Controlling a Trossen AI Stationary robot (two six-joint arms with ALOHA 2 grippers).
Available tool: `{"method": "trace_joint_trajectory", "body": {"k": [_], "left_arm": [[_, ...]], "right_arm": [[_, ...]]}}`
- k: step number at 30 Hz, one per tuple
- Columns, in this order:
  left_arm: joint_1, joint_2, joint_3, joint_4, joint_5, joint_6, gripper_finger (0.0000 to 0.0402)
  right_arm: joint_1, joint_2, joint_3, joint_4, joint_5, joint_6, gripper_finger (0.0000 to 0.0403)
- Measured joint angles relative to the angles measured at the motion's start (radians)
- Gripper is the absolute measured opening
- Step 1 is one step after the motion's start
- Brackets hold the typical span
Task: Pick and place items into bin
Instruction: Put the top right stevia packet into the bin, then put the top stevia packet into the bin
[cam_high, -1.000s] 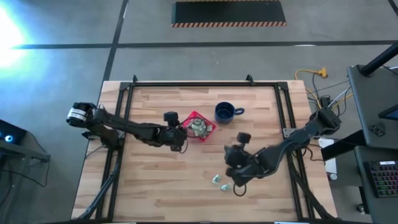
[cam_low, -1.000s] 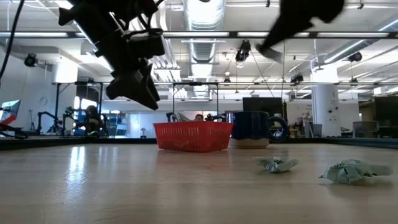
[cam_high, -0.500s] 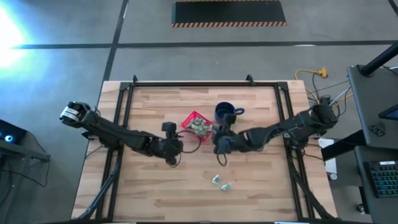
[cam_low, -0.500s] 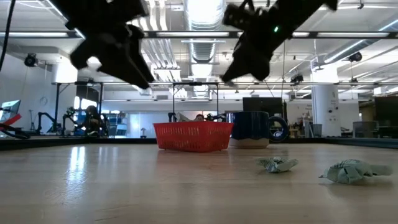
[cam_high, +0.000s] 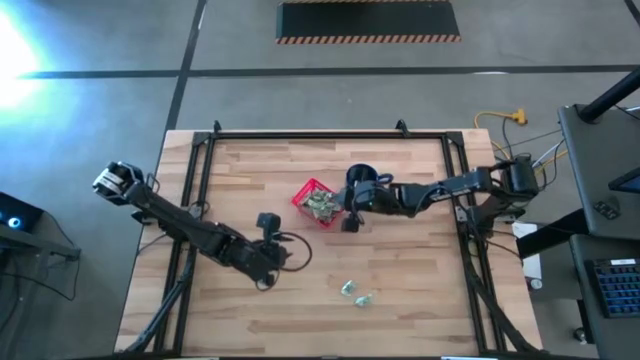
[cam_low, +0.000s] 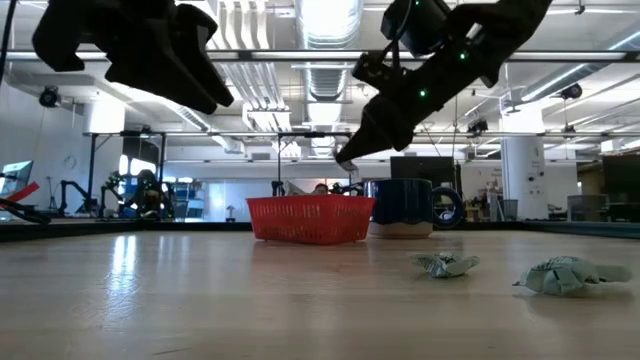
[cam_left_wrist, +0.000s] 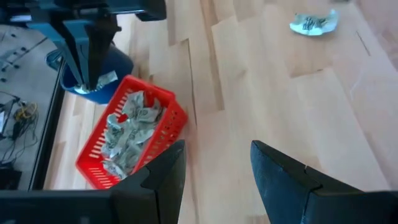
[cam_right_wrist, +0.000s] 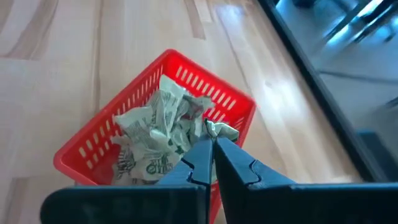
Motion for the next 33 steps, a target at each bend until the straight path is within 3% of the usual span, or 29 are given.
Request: {"method": "trace_joint_trajectory", "body": {"k": [4,12,16,24,33], "left_arm": [[-0.001,0.014,-0.001,0.002,0.000,0.000,0.0164],[0.001,0.020,-0.001,0.034,0.000,0.009,0.0164],[0.001,0.030,-0.021,0.149,0.002,0.081,0.0164],[0.020,0.149,-0.092,0.598,0.298,0.335,0.0164],[0.098,0.360,0.003,0.708,0.439,0.394,0.0164]], "right_arm": [[-0.024,0.000,-0.012,0.000,-0.032,0.044,0.0020],[-0.024,0.000,-0.014,-0.001,-0.039,0.047,0.0095],[-0.011,-0.008,-0.012,-0.042,-0.064,0.037,0.0120],[0.086,-0.073,-0.011,-0.281,-0.129,0.079,0.0132],[0.261,-0.170,-0.011,-0.529,-0.129,0.334,0.0120]]}}
